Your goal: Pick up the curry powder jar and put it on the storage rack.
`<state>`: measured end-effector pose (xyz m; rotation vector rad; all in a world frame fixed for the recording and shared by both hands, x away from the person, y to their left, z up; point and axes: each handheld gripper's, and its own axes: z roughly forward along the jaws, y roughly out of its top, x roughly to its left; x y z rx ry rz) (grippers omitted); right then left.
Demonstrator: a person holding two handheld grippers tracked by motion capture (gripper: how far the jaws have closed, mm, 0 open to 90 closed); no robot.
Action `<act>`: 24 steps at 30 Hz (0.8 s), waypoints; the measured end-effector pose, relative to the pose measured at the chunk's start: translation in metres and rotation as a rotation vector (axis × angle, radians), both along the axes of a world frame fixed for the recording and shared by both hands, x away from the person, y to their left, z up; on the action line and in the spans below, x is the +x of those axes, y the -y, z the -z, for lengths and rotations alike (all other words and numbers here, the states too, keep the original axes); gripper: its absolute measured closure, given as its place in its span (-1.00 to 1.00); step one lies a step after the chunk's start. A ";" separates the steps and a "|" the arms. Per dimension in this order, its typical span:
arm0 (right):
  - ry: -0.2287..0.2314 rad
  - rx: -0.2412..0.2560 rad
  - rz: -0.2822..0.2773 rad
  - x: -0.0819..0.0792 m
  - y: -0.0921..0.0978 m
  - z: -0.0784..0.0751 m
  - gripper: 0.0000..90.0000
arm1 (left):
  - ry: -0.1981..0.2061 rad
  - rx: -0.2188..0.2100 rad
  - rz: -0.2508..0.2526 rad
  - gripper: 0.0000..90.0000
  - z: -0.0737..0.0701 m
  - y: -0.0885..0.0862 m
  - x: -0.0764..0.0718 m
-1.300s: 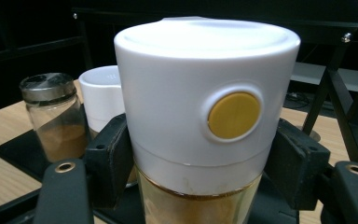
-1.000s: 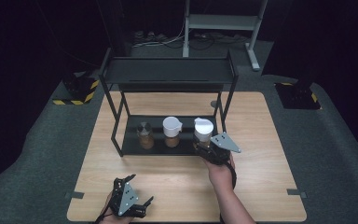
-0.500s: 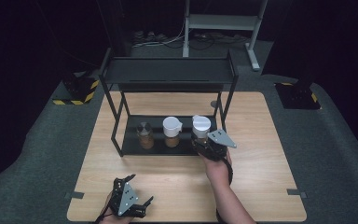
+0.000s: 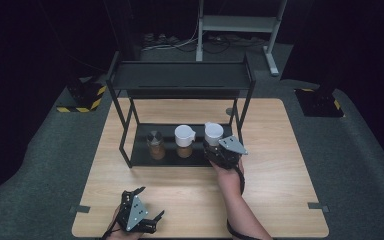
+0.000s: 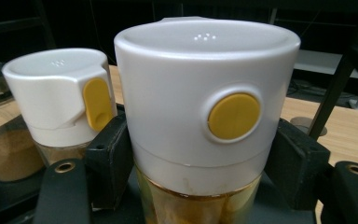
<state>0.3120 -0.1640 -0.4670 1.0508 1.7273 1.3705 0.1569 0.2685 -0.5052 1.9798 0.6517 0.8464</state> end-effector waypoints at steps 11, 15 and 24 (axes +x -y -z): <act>-0.018 -0.004 0.010 0.008 -0.005 0.006 -0.32 | 0.003 0.000 0.001 -0.97 0.000 -0.001 0.000; -0.025 -0.003 0.010 0.010 -0.006 0.007 -0.33 | 0.003 -0.001 0.001 -0.97 0.000 -0.001 0.000; -0.036 -0.010 0.015 0.013 -0.008 0.011 -0.33 | 0.002 -0.004 0.001 -0.97 0.000 -0.001 0.000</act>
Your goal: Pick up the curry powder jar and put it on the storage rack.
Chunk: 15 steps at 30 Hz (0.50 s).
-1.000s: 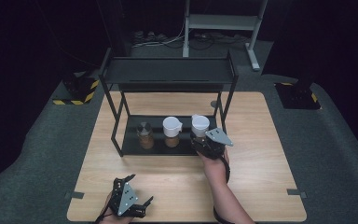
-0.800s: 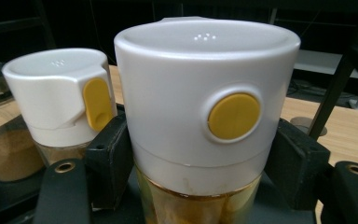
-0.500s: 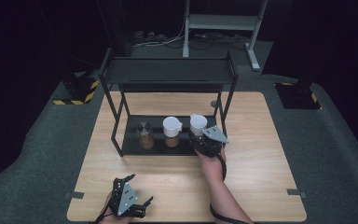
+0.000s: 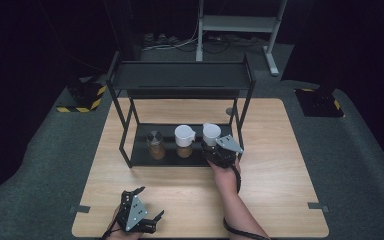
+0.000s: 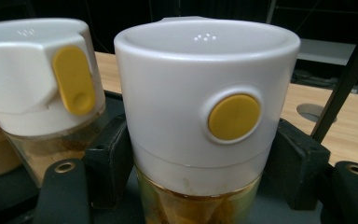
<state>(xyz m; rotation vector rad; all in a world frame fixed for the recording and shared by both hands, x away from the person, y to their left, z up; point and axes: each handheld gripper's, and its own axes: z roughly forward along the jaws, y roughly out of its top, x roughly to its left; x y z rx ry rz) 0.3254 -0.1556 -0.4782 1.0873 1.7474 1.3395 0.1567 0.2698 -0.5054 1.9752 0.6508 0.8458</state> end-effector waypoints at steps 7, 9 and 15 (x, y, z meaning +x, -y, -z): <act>-0.007 0.011 0.003 0.000 0.001 0.003 -0.33 | 0.002 0.000 0.001 -0.97 0.000 0.000 0.000; -0.005 0.010 0.003 0.000 0.001 0.005 -0.33 | 0.002 0.000 0.001 -0.97 0.000 0.000 0.000; -0.001 0.011 0.004 -0.003 -0.001 0.006 -0.33 | 0.002 0.002 0.000 -0.97 0.000 0.000 0.000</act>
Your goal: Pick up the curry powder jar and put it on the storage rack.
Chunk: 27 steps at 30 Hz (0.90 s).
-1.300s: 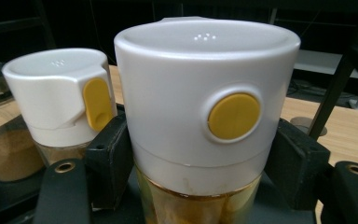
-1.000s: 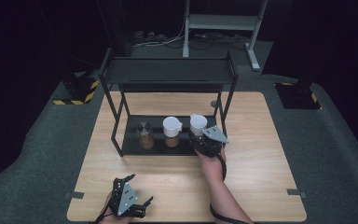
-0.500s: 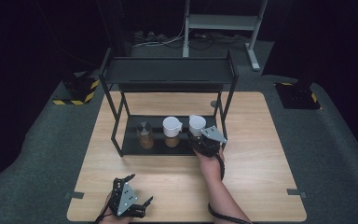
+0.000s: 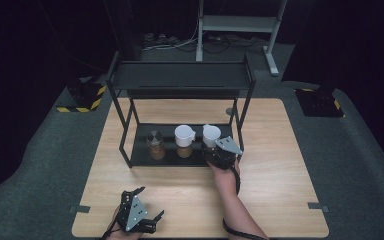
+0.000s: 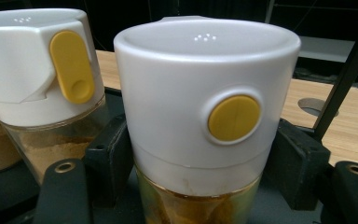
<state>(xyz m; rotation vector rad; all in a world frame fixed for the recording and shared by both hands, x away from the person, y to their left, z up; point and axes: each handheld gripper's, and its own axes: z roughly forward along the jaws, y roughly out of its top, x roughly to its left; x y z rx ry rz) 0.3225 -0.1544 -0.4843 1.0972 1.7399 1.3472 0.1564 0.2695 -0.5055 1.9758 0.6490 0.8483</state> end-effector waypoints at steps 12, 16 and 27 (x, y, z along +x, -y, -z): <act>0.007 -0.003 0.005 -0.003 -0.001 0.002 -0.33 | 0.003 0.004 0.003 -0.97 0.000 0.000 0.000; 0.003 -0.007 0.004 -0.003 -0.001 0.001 -0.34 | 0.003 0.005 0.002 -0.97 0.000 0.000 0.000; 0.004 -0.017 0.006 -0.005 -0.002 -0.003 -0.57 | 0.003 0.006 0.002 -0.97 0.000 0.001 0.000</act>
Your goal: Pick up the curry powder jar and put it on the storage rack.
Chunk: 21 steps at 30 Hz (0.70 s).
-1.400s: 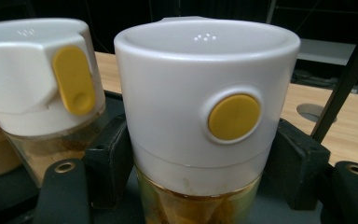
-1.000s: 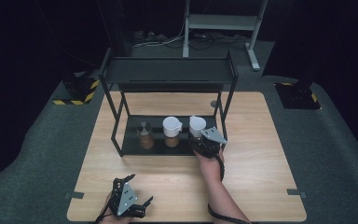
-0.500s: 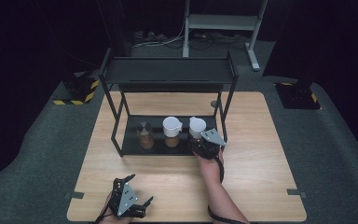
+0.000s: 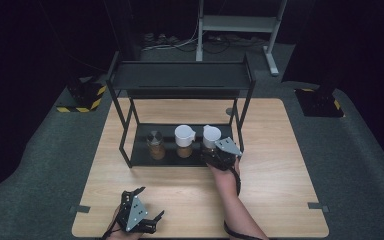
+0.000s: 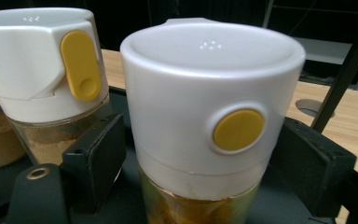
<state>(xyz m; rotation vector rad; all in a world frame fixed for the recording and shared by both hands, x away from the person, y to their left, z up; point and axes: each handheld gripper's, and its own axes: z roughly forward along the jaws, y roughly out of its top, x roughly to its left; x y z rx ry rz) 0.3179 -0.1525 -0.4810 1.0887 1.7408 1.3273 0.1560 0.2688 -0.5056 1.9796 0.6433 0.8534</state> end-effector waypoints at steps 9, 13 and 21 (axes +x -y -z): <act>0.003 0.007 0.008 -0.005 0.000 -0.004 -0.62 | -0.002 0.003 0.000 -0.97 0.000 0.001 0.000; 0.016 0.010 0.010 -0.011 0.001 -0.008 -0.70 | -0.002 0.009 -0.001 -0.97 -0.001 0.001 0.000; 0.024 0.024 -0.007 -0.019 0.005 -0.015 -0.77 | -0.002 0.012 0.001 -0.97 -0.001 0.002 0.000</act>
